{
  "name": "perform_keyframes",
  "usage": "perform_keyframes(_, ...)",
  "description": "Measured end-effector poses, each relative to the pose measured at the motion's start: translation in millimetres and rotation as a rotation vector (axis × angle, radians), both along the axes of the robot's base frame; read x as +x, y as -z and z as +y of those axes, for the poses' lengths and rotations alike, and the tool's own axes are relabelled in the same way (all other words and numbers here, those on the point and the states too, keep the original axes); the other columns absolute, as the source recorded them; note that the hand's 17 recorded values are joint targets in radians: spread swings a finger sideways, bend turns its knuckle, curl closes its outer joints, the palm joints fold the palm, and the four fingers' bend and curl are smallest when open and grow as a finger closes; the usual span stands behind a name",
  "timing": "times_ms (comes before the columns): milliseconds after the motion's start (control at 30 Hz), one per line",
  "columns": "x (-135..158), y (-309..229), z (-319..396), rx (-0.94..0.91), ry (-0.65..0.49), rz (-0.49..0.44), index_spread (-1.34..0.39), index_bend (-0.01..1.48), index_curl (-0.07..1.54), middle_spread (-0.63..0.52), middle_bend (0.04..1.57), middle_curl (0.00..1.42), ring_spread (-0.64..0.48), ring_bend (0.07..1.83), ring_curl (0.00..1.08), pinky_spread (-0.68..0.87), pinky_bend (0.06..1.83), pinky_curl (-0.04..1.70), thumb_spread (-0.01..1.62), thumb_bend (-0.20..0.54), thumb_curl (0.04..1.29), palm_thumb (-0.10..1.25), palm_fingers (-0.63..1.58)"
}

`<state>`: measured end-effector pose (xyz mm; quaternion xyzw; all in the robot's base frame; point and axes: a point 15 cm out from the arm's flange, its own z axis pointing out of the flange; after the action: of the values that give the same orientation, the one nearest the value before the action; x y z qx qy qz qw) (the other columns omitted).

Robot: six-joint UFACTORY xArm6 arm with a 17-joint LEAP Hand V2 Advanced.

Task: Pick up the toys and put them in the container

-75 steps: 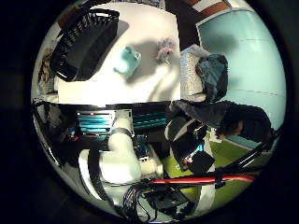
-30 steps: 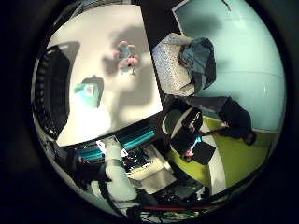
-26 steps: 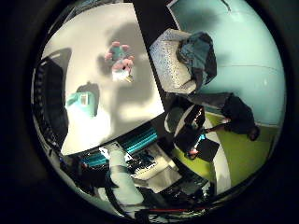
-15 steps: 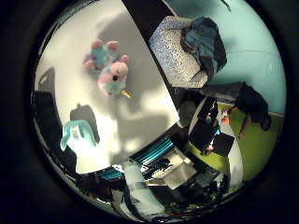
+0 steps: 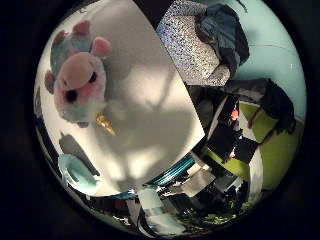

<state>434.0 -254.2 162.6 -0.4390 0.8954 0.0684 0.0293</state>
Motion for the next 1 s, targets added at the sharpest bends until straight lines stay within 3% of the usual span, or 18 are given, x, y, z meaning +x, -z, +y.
perform_keyframes(233,-3.7,31.0,0.0,0.026,0.001,0.040,-0.14,0.15,0.26,0.14,0.22,0.34,0.24,0.36,0.25,0.48,0.56,0.27,1.18,-0.019,0.33,0.55,0.11)
perform_keyframes(400,-6.7,36.2,-0.4,0.030,-0.006,0.056,-0.16,0.14,0.24,0.05,0.25,0.35,0.17,0.53,0.28,0.46,0.59,0.27,1.18,-0.020,0.33,0.55,0.32)
perform_keyframes(467,-8.8,35.5,-4.1,0.026,-0.005,0.059,-0.18,0.14,0.23,-0.02,0.33,0.37,0.05,0.68,0.31,0.33,0.63,0.26,1.17,-0.018,0.33,0.56,0.51)
perform_keyframes(533,-9.1,34.8,-4.3,0.026,-0.009,0.061,-0.23,0.14,0.22,-0.10,0.45,0.42,-0.10,0.84,0.36,0.09,0.76,0.28,1.17,-0.014,0.33,0.57,0.77)
perform_keyframes(567,-7.4,30.8,-5.7,0.020,-0.010,0.054,-0.28,0.17,0.22,-0.14,0.56,0.46,-0.18,0.90,0.37,-0.10,0.84,0.29,1.16,-0.008,0.34,0.60,1.01)
perform_keyframes(633,-5.0,20.1,-7.5,0.007,-0.012,0.037,-0.35,0.27,0.28,-0.19,0.68,0.53,-0.24,0.98,0.44,-0.27,0.90,0.34,1.15,-0.004,0.35,0.65,1.17)
perform_keyframes(700,-3.6,9.5,-8.0,-0.003,-0.019,0.023,-0.41,0.49,0.39,-0.21,0.82,0.61,-0.27,1.06,0.49,-0.32,1.02,0.41,1.13,-0.001,0.37,0.74,1.26)
perform_keyframes(900,-19.9,-27.7,3.6,0.001,-0.046,0.049,-0.40,0.90,0.69,-0.23,1.11,0.79,-0.27,1.30,0.63,-0.27,1.28,0.62,1.11,-0.004,0.43,0.86,1.10)
perform_keyframes(1000,-23.5,-56.7,8.7,-0.020,-0.060,0.031,-0.37,1.02,0.77,-0.23,1.18,0.85,-0.26,1.35,0.68,-0.24,1.34,0.70,1.12,0.005,0.46,0.93,1.07)
